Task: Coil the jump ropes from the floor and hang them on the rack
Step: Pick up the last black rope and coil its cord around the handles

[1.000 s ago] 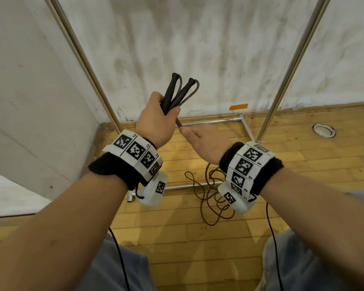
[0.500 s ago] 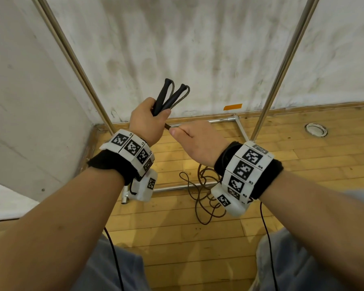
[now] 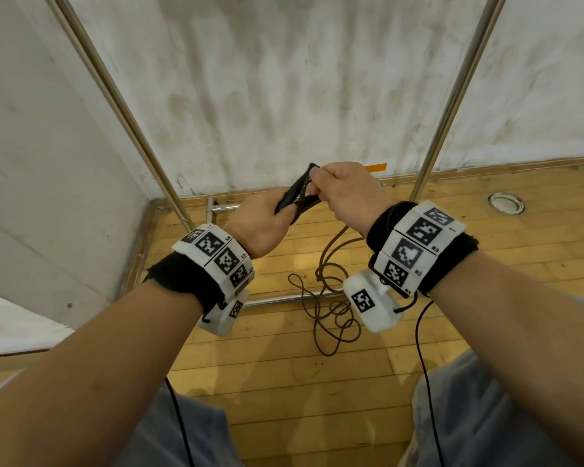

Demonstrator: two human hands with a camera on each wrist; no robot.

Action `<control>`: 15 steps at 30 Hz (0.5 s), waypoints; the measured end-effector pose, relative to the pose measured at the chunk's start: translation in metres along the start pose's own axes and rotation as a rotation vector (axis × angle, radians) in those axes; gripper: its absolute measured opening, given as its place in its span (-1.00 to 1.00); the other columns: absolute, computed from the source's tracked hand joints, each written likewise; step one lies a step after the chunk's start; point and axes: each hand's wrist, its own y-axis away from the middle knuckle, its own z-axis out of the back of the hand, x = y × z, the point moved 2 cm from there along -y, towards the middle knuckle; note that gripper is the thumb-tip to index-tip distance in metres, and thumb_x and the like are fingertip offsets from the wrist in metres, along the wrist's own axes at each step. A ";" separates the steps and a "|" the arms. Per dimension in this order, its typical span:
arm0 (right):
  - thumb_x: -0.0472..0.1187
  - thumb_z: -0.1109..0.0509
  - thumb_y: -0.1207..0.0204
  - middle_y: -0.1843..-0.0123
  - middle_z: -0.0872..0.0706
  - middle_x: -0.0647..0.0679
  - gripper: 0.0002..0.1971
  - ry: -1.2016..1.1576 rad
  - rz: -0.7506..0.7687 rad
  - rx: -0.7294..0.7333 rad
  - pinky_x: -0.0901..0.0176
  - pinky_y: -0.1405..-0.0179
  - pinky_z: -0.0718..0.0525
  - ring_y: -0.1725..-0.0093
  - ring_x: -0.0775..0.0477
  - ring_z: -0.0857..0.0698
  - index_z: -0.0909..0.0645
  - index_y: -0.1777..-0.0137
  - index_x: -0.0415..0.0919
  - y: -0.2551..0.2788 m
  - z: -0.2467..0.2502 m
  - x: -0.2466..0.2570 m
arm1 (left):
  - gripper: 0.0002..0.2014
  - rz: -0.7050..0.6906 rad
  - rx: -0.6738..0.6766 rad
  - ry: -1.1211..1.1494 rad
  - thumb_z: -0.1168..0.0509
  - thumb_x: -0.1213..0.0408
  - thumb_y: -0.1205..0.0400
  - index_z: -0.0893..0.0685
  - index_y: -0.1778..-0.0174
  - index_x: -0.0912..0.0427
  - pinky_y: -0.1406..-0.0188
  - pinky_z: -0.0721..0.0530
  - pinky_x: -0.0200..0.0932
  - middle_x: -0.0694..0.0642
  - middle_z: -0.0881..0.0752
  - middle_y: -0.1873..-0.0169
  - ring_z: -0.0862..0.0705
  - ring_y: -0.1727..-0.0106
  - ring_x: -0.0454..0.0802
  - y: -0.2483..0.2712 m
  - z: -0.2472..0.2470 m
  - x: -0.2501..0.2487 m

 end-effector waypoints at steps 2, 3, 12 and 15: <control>-0.11 -0.15 -0.68 0.56 -0.37 0.03 -0.59 0.008 -0.006 -0.002 0.44 0.71 -0.25 0.73 0.18 -0.27 -0.53 0.43 -0.11 0.000 0.001 -0.001 | -0.87 -0.022 0.057 -0.008 -0.19 0.16 -0.59 -0.49 0.29 -0.03 0.53 -0.34 -0.36 -0.04 -0.57 0.43 -0.50 0.40 -0.04 0.004 0.001 -0.005; -0.11 -0.15 -0.68 0.55 -0.37 0.03 -0.60 0.005 -0.010 0.002 0.43 0.69 -0.25 0.72 0.18 -0.27 -0.53 0.42 -0.11 0.001 0.001 -0.001 | -0.90 -0.019 0.071 -0.053 -0.25 0.11 -0.56 -0.50 0.25 -0.02 0.50 -0.36 -0.30 -0.06 -0.57 0.42 -0.52 0.39 -0.05 0.005 0.000 -0.006; 0.01 -0.30 -0.59 0.61 -0.36 0.03 -0.58 -0.071 -0.007 0.022 0.12 0.46 -0.40 0.57 -0.03 -0.34 -0.56 0.47 -0.17 0.008 0.002 0.009 | -0.89 -0.030 -0.038 -0.373 -0.15 0.29 -0.67 -0.32 0.07 0.06 0.22 -0.36 -0.17 0.06 -0.58 0.24 -0.44 0.38 -0.10 0.002 -0.012 0.010; 0.01 -0.32 -0.57 0.55 -0.34 -0.04 -0.58 -0.012 0.017 0.048 0.07 0.37 -0.48 0.53 -0.03 -0.38 -0.61 0.39 -0.30 0.007 0.007 0.009 | -0.87 0.118 0.029 -0.487 -0.15 0.34 -0.63 -0.37 -0.04 0.07 0.19 -0.50 0.03 0.15 -0.56 0.03 -0.50 0.23 0.05 0.000 -0.011 0.018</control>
